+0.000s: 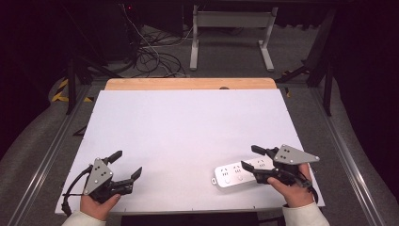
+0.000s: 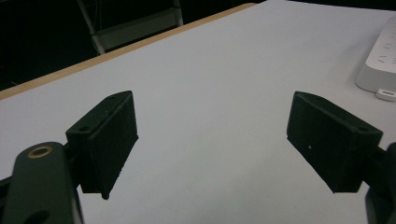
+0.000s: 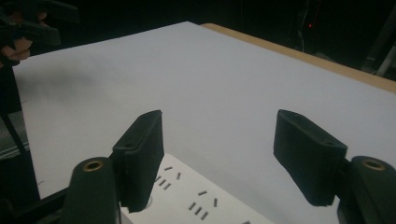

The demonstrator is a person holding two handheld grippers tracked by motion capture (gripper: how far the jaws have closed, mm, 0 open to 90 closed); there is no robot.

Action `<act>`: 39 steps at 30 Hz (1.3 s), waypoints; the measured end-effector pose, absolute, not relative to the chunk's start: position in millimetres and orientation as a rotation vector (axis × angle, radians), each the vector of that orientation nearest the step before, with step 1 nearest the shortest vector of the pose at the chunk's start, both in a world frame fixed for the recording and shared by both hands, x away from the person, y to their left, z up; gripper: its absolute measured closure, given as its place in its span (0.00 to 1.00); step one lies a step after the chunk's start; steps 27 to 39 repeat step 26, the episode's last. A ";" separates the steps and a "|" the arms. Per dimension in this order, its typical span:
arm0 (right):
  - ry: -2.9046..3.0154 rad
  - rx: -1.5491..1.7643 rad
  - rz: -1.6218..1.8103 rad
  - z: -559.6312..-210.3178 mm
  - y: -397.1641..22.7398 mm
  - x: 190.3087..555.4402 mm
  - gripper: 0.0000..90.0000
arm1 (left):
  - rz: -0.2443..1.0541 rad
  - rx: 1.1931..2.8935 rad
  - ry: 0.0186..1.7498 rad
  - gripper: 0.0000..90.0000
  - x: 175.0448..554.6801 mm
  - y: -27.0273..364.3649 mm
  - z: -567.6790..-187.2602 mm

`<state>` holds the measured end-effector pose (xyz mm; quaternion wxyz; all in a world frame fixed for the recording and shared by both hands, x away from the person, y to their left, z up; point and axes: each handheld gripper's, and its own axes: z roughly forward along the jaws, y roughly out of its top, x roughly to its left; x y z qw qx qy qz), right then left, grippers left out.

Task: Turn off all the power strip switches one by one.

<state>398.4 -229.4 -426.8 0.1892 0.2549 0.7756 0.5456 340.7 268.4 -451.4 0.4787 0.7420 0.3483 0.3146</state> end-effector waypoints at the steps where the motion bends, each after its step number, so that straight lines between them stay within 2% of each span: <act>1: 2.168 0.720 1.540 -428.4 -233.3 398.6 0.35 | 0.768 1.812 0.850 0.19 340.7 268.4 -451.4; 6: 2.156 0.818 1.548 -441.7 -249.3 398.6 0.33 | 0.765 1.815 0.849 0.19 340.9 268.4 -451.7; 20: 2.133 0.734 1.512 -468.2 -277.7 394.4 0.10 | 0.762 1.827 0.842 0.18 341.8 268.0 -452.4; 39: 2.090 0.774 1.478 -471.2 -280.7 398.4 0.10 | 0.768 1.834 0.839 0.18 342.7 268.1 -453.0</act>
